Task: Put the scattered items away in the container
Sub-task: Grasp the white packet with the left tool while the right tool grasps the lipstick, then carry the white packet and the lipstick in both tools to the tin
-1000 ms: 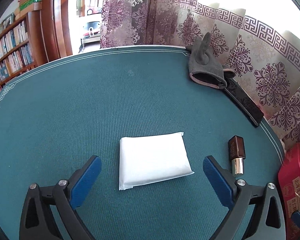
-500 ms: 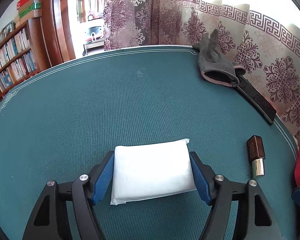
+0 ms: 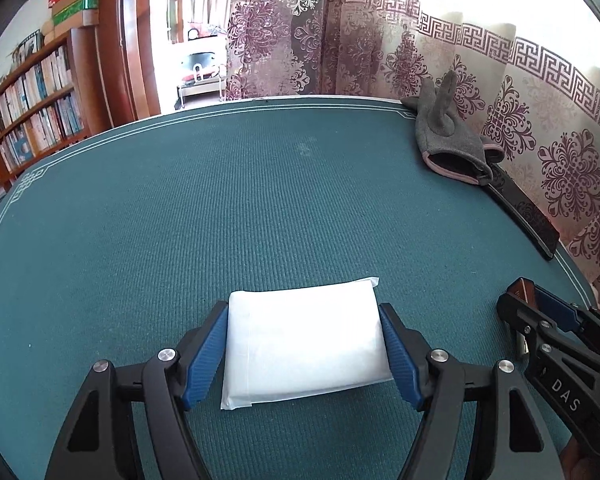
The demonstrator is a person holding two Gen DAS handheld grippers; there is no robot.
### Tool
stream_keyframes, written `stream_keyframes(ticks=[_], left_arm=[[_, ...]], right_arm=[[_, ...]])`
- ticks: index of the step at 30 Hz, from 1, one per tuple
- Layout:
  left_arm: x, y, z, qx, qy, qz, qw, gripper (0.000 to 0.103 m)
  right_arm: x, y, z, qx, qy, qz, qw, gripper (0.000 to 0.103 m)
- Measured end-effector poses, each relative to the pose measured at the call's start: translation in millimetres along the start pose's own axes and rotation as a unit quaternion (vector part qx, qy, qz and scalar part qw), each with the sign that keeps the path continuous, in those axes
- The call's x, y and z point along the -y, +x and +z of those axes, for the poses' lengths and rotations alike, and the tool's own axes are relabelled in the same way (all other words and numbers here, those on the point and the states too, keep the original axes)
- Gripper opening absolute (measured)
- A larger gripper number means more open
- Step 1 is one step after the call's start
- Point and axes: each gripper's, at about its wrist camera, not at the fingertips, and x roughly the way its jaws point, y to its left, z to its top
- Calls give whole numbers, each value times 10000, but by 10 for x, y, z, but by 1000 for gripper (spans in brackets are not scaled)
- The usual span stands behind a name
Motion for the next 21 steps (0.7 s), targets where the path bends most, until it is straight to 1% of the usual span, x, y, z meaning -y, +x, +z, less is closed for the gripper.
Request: stream_keyframes(ticks=[1, 2, 5, 9, 15, 21], left_arm=[[-1, 0, 0, 2, -2, -3, 10000, 74], [0, -1, 0, 3, -1, -1, 10000, 74], [10, -11, -7, 19, 14, 21, 10000, 74], [49, -68, -12, 123, 36, 83, 9999, 74], [182, -239, -13, 270, 222, 121, 9993, 74], [284, -497, -80, 387, 389, 148, 9984, 74]], right_arm=[[3, 6, 8, -16, -3, 17, 10000, 30], [3, 4, 6, -21, -8, 53, 10000, 22], [1, -29, -33, -9, -36, 90, 10000, 22], [-22, -173, -111, 46, 57, 295, 9995, 22], [-27, -574, -230, 359, 26, 471, 9982, 22], [114, -977, -348, 637, 148, 582, 9962, 22]])
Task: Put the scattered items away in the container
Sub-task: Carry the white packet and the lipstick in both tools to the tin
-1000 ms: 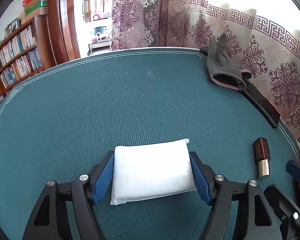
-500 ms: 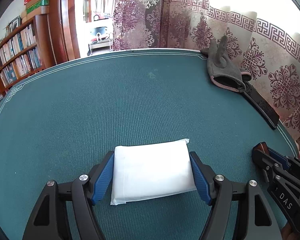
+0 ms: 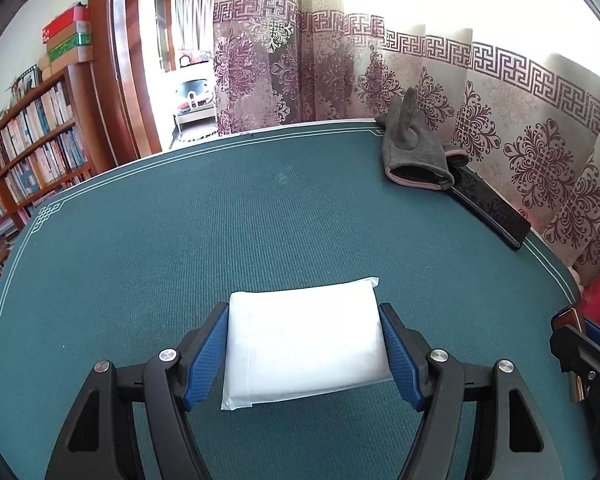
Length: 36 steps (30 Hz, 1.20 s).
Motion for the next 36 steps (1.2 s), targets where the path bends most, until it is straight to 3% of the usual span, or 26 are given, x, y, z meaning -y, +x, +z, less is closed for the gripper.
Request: stream_keyframes(ticks=[11, 20, 27, 36], left_arm=[[331, -677, -84, 419, 361, -160, 9983, 74], [592, -994, -247, 499, 566, -368, 9965, 74], [972, -1106, -357, 351, 825, -871, 9922, 74], [1624, -1283, -308, 318, 1280, -1558, 9789, 74]], right_arm=[[163, -633, -244, 324, 54, 107, 9994, 22], [334, -1137, -638, 483, 5, 102, 9988, 22], [706, -1587, -964, 645, 284, -276, 9971, 22], [1241, -1903, -1038, 935, 766, -841, 9891, 22]])
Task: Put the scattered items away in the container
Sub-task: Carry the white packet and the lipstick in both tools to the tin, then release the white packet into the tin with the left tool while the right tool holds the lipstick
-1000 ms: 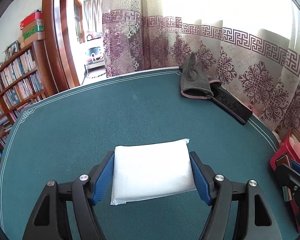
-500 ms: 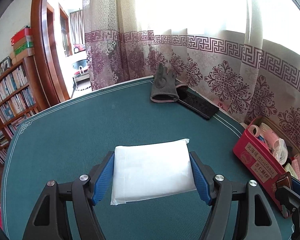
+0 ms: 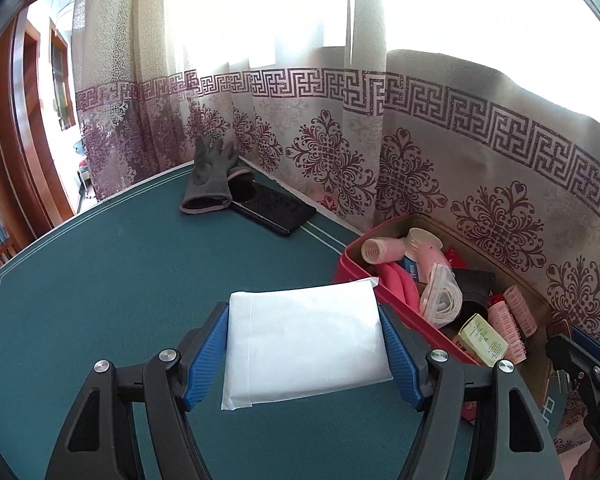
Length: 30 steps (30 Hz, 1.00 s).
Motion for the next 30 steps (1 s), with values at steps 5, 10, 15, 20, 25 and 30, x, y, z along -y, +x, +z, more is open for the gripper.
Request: stream_keyframes(ticks=[5, 10, 15, 20, 25, 30], left_arm=[[198, 31, 97, -4, 140, -160, 9998, 74], [333, 101, 251, 23, 255, -299, 9992, 74], [499, 211, 357, 15, 416, -485, 9980, 74], [635, 398, 430, -69, 495, -658, 9966, 74], [724, 658, 562, -185, 388, -759, 9962, 74], [712, 933, 619, -478, 149, -899, 9947, 77]], right_arm=[[202, 30, -33, -66, 184, -131, 9997, 22], [235, 57, -56, -115, 207, -102, 9997, 22], [221, 89, -65, -129, 190, -76, 9997, 22], [241, 126, -55, -156, 219, -88, 9996, 22], [227, 160, -52, -177, 212, -95, 9996, 22], [189, 158, -44, -135, 129, -133, 9997, 22]])
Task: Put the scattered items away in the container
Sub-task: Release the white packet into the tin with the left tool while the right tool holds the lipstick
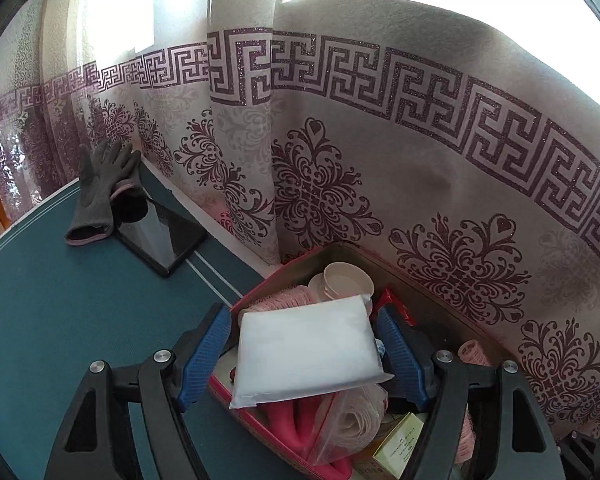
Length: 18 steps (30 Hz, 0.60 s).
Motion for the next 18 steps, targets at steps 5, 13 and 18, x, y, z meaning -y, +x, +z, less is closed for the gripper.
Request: stream_keyframes(ticks=[5, 13, 18], left_arm=[[-187, -10, -100, -71, -274, 83, 9996, 78], [-483, -254, -248, 11, -656, 232, 9976, 78], [-517, -405, -358, 92, -637, 372, 9972, 85]], right_arm=[[28, 2, 10, 4, 15, -34, 10000, 22], [-22, 23, 11, 11, -23, 2, 10000, 22], [-8, 13, 64, 90, -7, -64, 9999, 22]])
